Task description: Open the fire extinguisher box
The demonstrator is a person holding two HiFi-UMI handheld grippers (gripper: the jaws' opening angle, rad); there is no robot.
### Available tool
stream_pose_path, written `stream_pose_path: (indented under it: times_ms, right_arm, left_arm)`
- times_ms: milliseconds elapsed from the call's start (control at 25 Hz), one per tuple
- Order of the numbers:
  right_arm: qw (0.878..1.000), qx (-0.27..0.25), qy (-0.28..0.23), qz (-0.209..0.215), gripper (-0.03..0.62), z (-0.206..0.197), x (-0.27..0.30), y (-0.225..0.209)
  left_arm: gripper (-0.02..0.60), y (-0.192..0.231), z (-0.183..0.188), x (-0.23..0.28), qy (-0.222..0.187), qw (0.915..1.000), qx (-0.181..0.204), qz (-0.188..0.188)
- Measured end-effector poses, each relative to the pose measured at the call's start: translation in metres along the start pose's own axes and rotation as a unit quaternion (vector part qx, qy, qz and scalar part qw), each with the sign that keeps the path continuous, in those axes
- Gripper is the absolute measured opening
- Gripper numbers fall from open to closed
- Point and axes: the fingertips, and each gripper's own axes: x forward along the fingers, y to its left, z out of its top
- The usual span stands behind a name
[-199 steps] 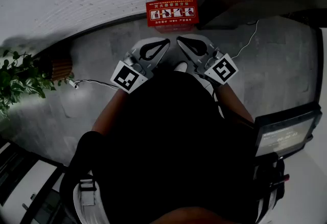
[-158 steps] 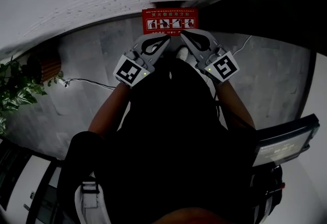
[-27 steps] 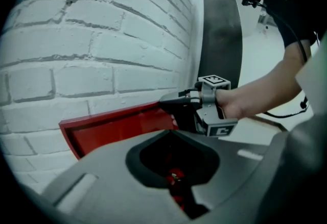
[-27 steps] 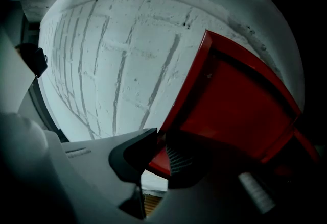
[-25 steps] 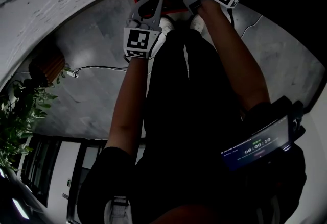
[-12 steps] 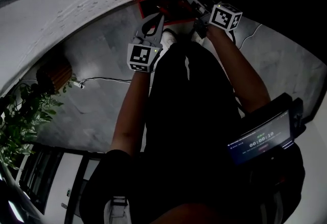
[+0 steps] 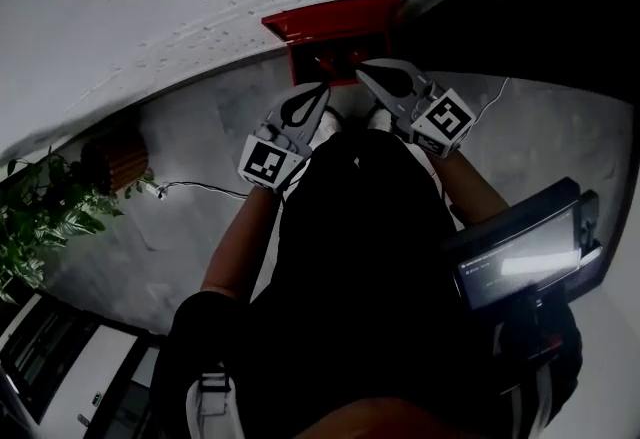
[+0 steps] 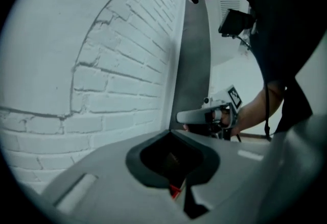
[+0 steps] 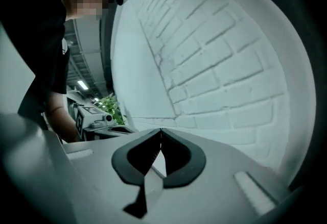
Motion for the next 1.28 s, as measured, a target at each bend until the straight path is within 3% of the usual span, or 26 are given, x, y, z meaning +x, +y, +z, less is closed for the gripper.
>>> stream_pose_path:
  times_ms: [160,360,760,1120,1280]
  right_arm:
    - [0.997,-0.048,0.001,0.054,0.01,0.023,0.008,0.043]
    - [0.992,-0.109,0.003,0.07,0.011,0.075,-0.005,0.078]
    - [0.992,-0.11,-0.006,0.066,0.011,0.098,-0.019,0.092]
    - [0.991,-0.124,-0.008,0.06,0.011,0.113,-0.023,0.099]
    - [0.991,-0.119,-0.011,0.055,0.011,0.112,-0.022,0.092]
  left_arm:
    - [0.003,-0.004,0.031,-0.023,-0.015,0.9993,-0.033,0.001]
    - [0.003,-0.025,0.086,-0.043,-0.044,0.9987,-0.026,0.006]
    - [0.003,-0.043,0.123,-0.033,-0.077,0.9968,0.014,-0.013]
    - [0.003,-0.052,0.136,-0.029,-0.092,0.9953,0.022,-0.021]
    - [0.003,-0.053,0.135,-0.026,-0.076,0.9965,0.021,-0.028]
